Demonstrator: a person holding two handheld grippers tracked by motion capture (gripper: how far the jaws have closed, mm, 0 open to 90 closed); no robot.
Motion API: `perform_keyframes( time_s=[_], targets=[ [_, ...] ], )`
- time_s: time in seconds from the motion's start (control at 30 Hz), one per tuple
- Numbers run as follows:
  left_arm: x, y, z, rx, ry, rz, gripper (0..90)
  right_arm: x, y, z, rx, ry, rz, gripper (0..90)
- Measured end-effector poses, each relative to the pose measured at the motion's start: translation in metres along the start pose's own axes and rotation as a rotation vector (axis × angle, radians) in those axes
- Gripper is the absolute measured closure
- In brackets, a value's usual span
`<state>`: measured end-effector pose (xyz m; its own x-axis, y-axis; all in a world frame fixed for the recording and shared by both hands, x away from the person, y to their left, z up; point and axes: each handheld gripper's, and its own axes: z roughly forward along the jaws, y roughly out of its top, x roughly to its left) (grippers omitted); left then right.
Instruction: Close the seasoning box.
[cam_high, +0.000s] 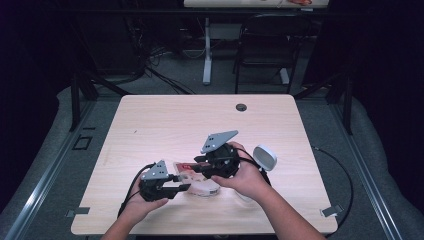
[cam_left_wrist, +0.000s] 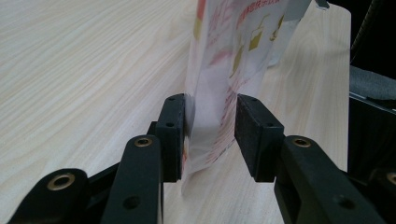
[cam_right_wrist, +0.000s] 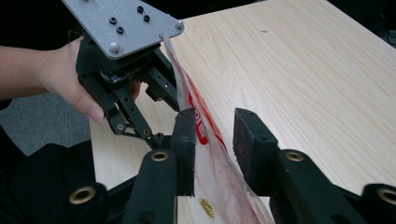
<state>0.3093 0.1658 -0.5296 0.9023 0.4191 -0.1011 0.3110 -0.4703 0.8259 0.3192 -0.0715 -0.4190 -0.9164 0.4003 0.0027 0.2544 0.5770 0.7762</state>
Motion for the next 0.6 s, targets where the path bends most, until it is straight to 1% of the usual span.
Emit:
perform_keyframes(
  time_s=[0.1,0.17,0.2,0.3,0.33,0.5,0.57,0.6],
  targets=[
    [0.0002,-0.0001,-0.0001,0.001,-0.001,0.001,63.8,0.0001,0.0013,0.0002,0.004,0.005,-0.009,71.9],
    [0.0001,-0.0001,-0.0002,0.001,-0.002,0.002,63.9,0.0008,0.0023,0.0006,0.014,0.003,-0.019,74.7],
    [0.0001,-0.0001,-0.0002,0.001,-0.002,0.002,63.9,0.0020,0.0026,0.0015,0.013,0.001,-0.016,76.1],
    [0.0002,-0.0001,-0.0001,0.001,-0.001,0.000,64.0,0.0014,0.0034,0.0014,0.026,-0.001,-0.033,77.6],
    [0.0002,-0.0001,-0.0001,0.001,-0.001,0.000,64.1,0.0006,0.0038,0.0014,0.033,0.002,-0.041,78.9],
    [0.0003,-0.0001,0.0001,0.001,-0.001,0.000,64.1,-0.0001,0.0045,0.0014,0.043,0.024,-0.050,84.5],
    [0.0005,-0.0001,0.0002,0.000,0.001,0.001,64.1,-0.0007,0.0053,0.0010,0.057,0.021,-0.069,88.9],
    [0.0006,-0.0001,0.0002,0.001,0.000,0.000,64.1,-0.0007,0.0053,0.0010,0.057,0.021,-0.069,88.9]
  ],
)
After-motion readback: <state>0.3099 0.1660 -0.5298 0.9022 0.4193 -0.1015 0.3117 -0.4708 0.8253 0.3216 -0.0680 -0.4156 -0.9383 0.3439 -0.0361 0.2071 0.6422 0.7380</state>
